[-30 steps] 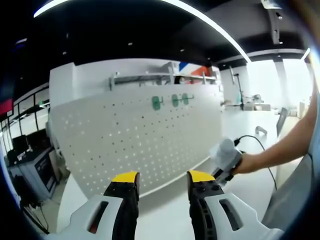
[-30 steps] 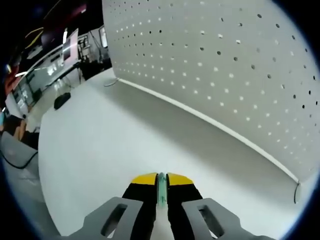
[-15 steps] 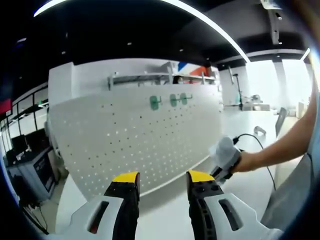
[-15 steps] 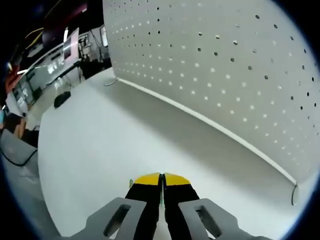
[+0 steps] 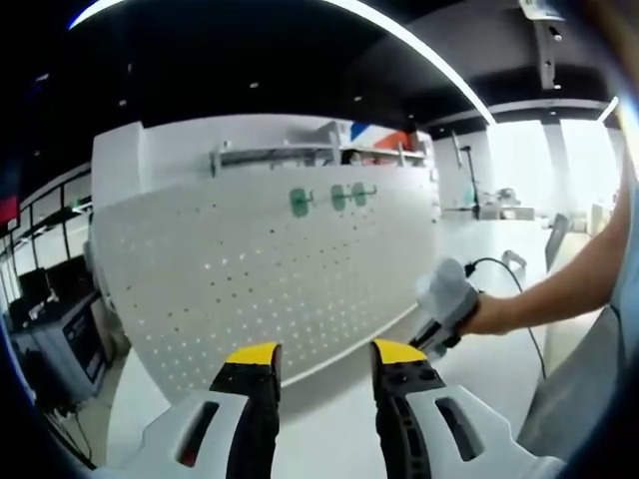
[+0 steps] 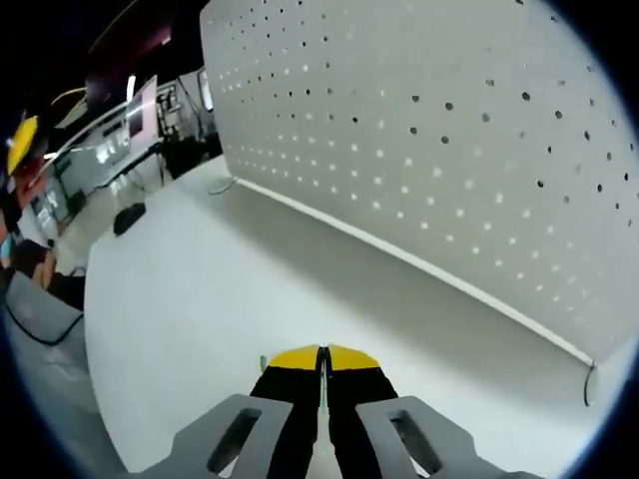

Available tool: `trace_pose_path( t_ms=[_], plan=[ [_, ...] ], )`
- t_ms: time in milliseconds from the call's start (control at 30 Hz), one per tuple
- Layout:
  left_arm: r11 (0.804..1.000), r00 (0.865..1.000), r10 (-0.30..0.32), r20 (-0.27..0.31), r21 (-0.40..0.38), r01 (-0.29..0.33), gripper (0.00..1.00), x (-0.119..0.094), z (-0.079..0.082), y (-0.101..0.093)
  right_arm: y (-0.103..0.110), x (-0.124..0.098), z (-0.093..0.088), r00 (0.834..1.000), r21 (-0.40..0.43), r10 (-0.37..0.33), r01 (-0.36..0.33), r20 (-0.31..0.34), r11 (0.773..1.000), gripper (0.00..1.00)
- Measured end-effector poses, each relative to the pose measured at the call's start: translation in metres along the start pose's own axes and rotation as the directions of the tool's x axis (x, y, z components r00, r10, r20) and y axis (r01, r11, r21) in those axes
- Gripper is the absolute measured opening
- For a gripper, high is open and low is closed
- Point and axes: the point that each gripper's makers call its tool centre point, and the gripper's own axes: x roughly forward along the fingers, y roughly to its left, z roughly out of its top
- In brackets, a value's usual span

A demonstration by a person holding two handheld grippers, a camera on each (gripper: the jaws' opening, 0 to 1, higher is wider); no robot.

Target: Insert the hook assembly into the mounting plate slot until the hook locks in place.

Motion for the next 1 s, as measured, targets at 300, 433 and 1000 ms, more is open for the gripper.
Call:
trace_pose_path(
  t_ms=[300,433,1000],
  plan=[
    [1.000,1.000,-0.020,-0.004,-0.001,0.020,0.36,0.002,-0.003,-0.009,0.002,-0.014,0.021,0.997,0.022,0.004,-0.005,0.078,1.000,0.00],
    [0.999,0.999,-0.032,-0.006,-0.006,0.032,0.36,0.003,-0.004,-0.013,0.006,-0.022,0.036,0.993,0.015,0.006,-0.008,0.119,1.000,0.00],
    [0.998,0.998,-0.061,0.000,-0.011,0.061,0.35,0.009,0.003,-0.025,0.025,-0.067,0.105,0.940,-0.026,0.027,-0.020,0.340,0.999,0.00]
  ],
)
